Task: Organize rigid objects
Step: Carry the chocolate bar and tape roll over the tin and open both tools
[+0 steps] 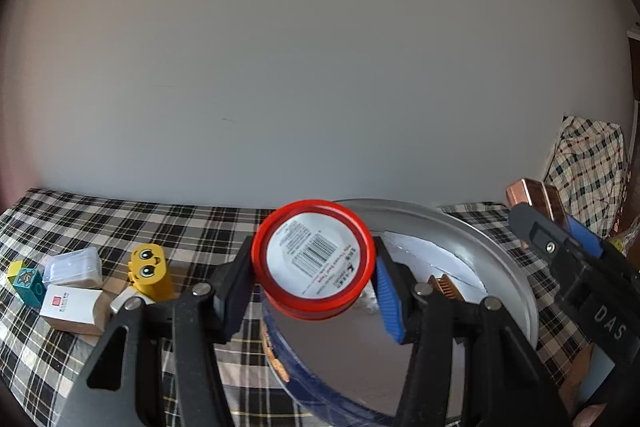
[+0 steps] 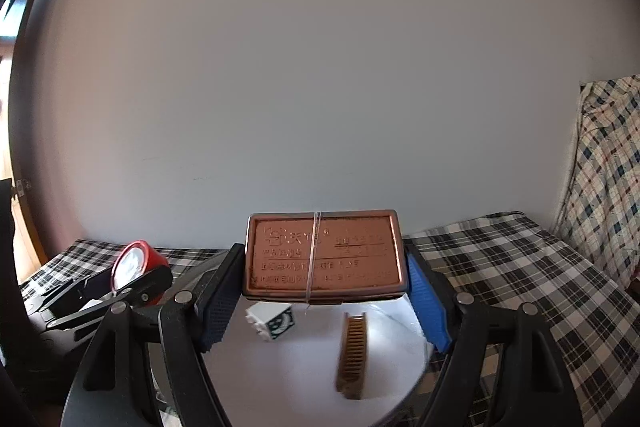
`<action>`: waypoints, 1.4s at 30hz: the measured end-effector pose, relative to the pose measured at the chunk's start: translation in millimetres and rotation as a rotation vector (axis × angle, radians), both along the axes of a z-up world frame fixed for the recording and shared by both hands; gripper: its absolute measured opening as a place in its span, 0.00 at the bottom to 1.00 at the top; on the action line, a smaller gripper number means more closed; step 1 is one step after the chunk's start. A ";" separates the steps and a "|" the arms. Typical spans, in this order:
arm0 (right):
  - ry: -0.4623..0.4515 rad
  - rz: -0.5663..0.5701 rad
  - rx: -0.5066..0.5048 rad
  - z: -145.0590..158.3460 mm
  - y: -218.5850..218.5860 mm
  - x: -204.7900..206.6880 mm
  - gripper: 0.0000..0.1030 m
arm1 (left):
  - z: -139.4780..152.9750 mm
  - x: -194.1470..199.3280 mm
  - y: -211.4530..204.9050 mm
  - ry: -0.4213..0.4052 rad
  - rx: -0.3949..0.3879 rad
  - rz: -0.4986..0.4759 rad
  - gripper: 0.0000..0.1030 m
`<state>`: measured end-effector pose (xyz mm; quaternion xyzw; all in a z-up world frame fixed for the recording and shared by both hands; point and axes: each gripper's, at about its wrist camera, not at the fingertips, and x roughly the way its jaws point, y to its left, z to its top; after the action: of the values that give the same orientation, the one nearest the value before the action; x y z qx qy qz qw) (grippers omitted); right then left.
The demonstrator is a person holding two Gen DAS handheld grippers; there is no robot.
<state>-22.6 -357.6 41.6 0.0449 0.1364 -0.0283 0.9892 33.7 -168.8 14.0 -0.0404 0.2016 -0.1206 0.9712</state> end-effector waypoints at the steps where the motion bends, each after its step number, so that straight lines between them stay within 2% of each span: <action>1: 0.002 -0.005 -0.001 0.4 -2.8 -0.5 0.76 | -0.4 1.4 -2.6 0.000 0.003 -0.004 0.52; 14: 0.027 -0.095 -0.042 -3.1 -26.9 5.5 0.76 | -4.1 5.7 -40.3 0.014 0.047 -0.046 0.52; 17: 0.051 -0.111 -0.062 -7.0 -31.0 12.4 0.76 | -6.6 5.1 -45.5 0.016 0.062 -0.052 0.52; 20: 0.092 -0.123 -0.041 -12.1 -36.2 19.9 0.76 | -8.0 6.0 -48.4 0.022 0.070 -0.054 0.52; 42: 0.218 -0.112 -0.083 -37.9 -24.7 39.2 0.76 | -21.5 13.2 -60.4 0.070 0.125 -0.052 0.52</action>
<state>16.6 -382.3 3.7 0.0079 0.2391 -0.0939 0.9664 46.9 -229.2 -7.5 0.0212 0.2435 -0.1317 0.9607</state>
